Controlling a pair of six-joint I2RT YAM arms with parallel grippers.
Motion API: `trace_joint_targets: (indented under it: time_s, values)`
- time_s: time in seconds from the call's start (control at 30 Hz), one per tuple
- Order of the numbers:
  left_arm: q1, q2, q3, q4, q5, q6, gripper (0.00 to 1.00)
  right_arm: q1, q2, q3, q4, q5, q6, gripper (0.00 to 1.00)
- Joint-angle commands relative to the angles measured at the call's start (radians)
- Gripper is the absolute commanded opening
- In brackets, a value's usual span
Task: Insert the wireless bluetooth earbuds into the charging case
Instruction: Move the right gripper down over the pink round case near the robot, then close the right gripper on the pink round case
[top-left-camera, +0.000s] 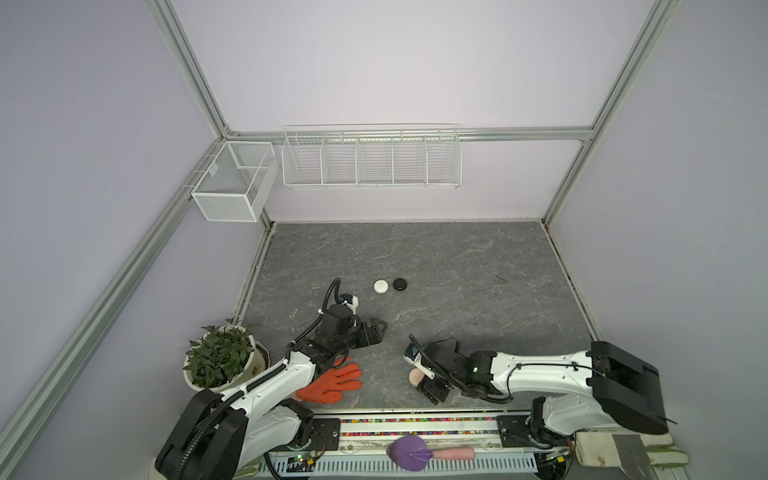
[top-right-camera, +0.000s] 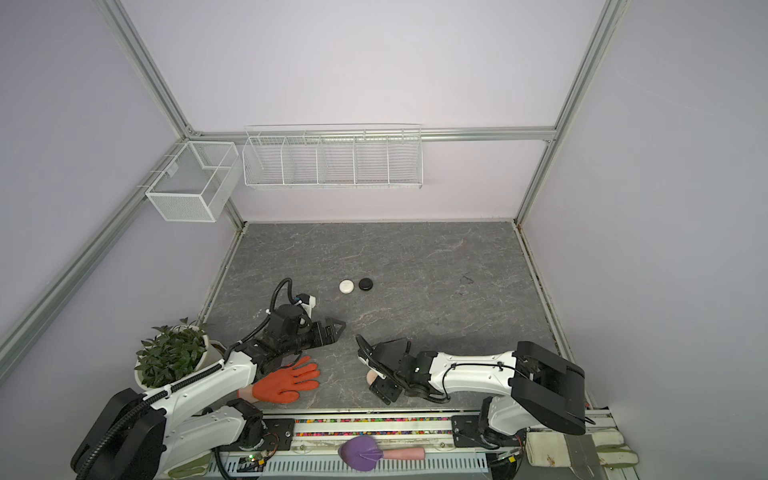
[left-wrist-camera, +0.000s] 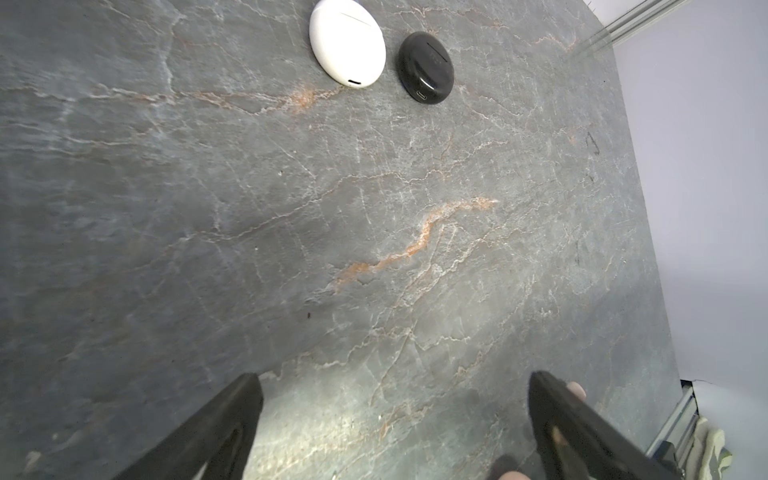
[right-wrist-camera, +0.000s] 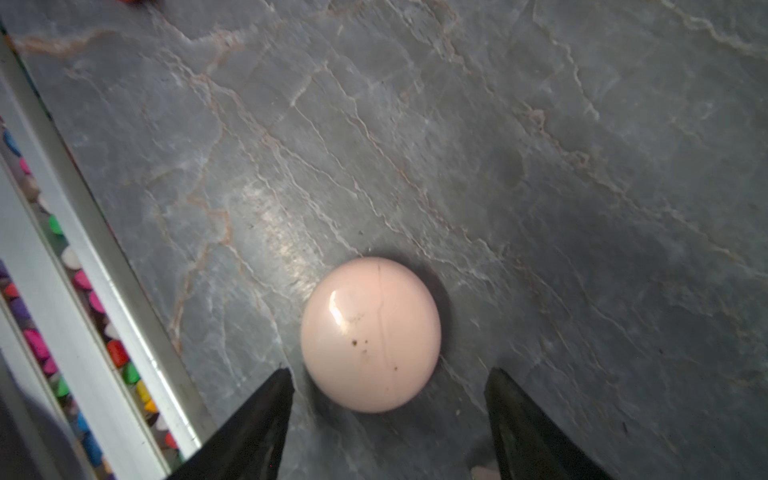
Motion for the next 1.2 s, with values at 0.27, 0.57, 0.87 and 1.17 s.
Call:
trace_joint_targets:
  time_s: [0.27, 0.57, 0.87, 1.17]
  values:
    - [0.005, -0.03, 0.024, -0.052, -0.044, 0.032, 1.0, -0.015, 0.038, -0.018, 0.089, 0.014, 0.014, 0.6]
    - [0.005, -0.022, 0.045, -0.067, -0.04, 0.036, 1.0, -0.013, 0.063, -0.013, 0.118, -0.009, 0.049, 0.58]
    - [0.005, -0.029, 0.037, -0.071, -0.05, 0.035, 1.0, -0.006, 0.138, 0.027, 0.082, 0.002, 0.09, 0.57]
    - [0.006, -0.039, 0.027, -0.065, -0.056, 0.036, 1.0, -0.006, 0.107, 0.044, -0.005, 0.057, 0.117, 0.55]
